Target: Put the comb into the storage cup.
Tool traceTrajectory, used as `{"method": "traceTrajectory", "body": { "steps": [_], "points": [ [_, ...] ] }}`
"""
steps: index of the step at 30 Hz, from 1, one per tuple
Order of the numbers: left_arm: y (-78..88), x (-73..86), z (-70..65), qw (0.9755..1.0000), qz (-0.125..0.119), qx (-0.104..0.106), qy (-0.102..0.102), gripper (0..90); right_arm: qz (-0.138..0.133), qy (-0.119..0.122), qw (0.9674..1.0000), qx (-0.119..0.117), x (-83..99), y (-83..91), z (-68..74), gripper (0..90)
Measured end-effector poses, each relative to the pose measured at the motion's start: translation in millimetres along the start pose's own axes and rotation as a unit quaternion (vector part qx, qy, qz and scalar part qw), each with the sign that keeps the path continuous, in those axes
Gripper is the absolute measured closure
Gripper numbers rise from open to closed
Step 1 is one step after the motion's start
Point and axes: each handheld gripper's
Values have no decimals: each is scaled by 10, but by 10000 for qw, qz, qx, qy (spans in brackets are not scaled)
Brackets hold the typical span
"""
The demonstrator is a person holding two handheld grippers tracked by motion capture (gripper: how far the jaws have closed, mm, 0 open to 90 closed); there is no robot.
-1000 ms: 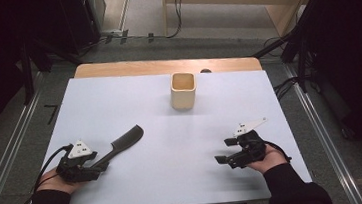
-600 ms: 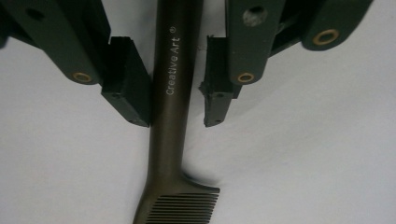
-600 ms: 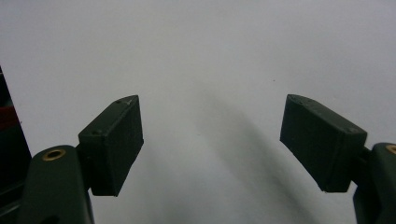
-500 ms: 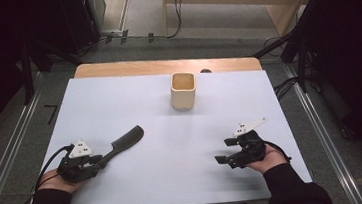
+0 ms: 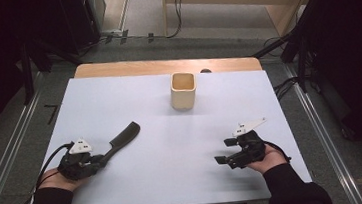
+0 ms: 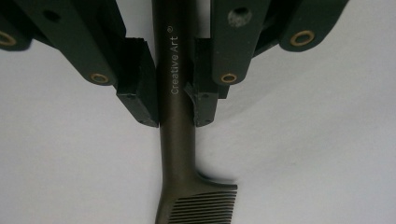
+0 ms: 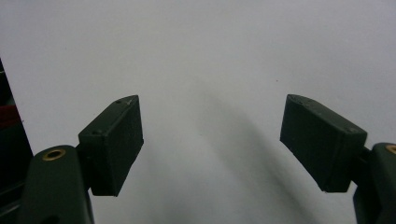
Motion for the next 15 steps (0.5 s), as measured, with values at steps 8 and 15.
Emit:
{"method": "traceTrajectory", "body": {
  "steps": [8, 15],
  "points": [
    [60, -53, 29, 9993, -136, 195, 283, 729, 1, -3, 10000, -5, 0, 0, -1, 196],
    [191, -84, 50, 9970, -491, 382, 458, 729, 1, 7, 10000, -4, -2, -2, -3, 196]
  ]
}}
Point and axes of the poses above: each handheld gripper's, and its own axes: y roughly backward along the jaws, x roughly out of its underside, z roughly to its left, and after that the axes turned 7 degrees about z, right-handed
